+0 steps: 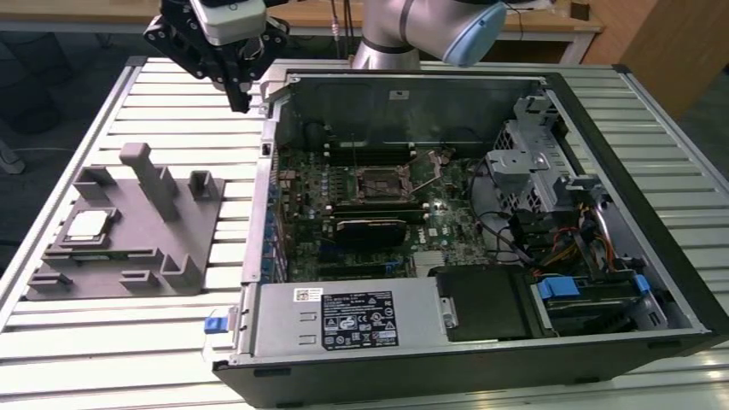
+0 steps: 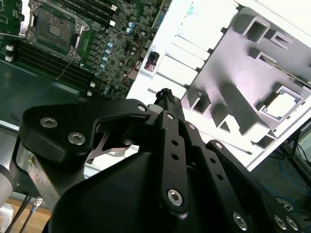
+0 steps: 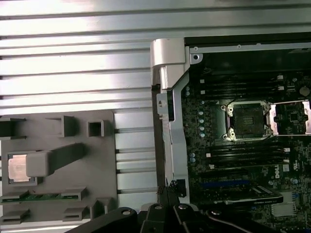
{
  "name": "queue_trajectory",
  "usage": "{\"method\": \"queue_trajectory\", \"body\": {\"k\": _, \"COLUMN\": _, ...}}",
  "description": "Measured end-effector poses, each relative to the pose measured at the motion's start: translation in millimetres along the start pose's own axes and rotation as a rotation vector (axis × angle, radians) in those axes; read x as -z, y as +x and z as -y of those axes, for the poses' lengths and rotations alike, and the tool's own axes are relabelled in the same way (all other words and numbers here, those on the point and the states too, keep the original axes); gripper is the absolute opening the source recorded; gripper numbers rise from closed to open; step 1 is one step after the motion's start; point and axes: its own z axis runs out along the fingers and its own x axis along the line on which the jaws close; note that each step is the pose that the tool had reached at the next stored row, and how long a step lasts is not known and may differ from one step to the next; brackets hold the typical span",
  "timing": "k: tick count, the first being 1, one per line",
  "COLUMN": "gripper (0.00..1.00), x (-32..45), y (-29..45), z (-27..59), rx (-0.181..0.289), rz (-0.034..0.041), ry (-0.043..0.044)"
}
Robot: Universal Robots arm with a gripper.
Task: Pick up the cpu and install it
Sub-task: 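Reach for the cpu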
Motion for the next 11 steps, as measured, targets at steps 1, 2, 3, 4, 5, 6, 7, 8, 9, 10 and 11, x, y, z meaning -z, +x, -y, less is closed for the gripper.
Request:
{"method": "queue_trajectory", "body": {"k": 1, "gripper": 0.11, "x": 0.0, "y": 0.9, "z": 0.1, "rx": 0.000, "rz": 0.0000, "ry": 0.0000}}
{"method": "queue_trajectory", "body": {"k": 2, "gripper": 0.11, "x": 0.1, "y": 1.8, "z": 0.1, "rx": 0.000, "rz": -0.0001, "ry": 0.0000}}
{"method": "queue_trajectory", "body": {"k": 3, "gripper": 0.11, "x": 0.1, "y": 2.6, "z": 0.2, "rx": 0.000, "rz": 0.0000, "ry": 0.0000}}
{"method": "queue_trajectory", "body": {"k": 4, "gripper": 0.11, "x": 0.1, "y": 3.5, "z": 0.2, "rx": 0.000, "rz": 0.0000, "ry": 0.0000}}
{"method": "queue_trajectory", "body": {"k": 5, "gripper": 0.11, "x": 0.2, "y": 4.3, "z": 0.3, "rx": 0.000, "rz": -0.0001, "ry": 0.0000}}
{"method": "queue_trajectory", "body": {"k": 6, "gripper": 0.11, "x": 0.1, "y": 5.2, "z": 0.4, "rx": 0.000, "rz": 0.0000, "ry": 0.0000}}
{"method": "queue_trajectory", "body": {"k": 7, "gripper": 0.11, "x": 0.2, "y": 6.1, "z": 0.5, "rx": 0.000, "rz": 0.0000, "ry": 0.0000}}
{"method": "queue_trajectory", "body": {"k": 8, "gripper": 0.11, "x": 0.2, "y": 7.1, "z": 0.5, "rx": 0.000, "rz": 0.0000, "ry": 0.0000}}
{"method": "queue_trajectory", "body": {"k": 9, "gripper": 0.11, "x": 0.2, "y": 8.1, "z": 0.6, "rx": 0.000, "rz": 0.0000, "ry": 0.0000}}
{"method": "queue_trajectory", "body": {"k": 10, "gripper": 0.11, "x": 0.3, "y": 9.2, "z": 0.7, "rx": 0.000, "rz": 0.0000, "ry": 0.0001}}
{"method": "queue_trajectory", "body": {"k": 11, "gripper": 0.11, "x": 0.3, "y": 10.2, "z": 0.8, "rx": 0.000, "rz": 0.0000, "ry": 0.0000}}
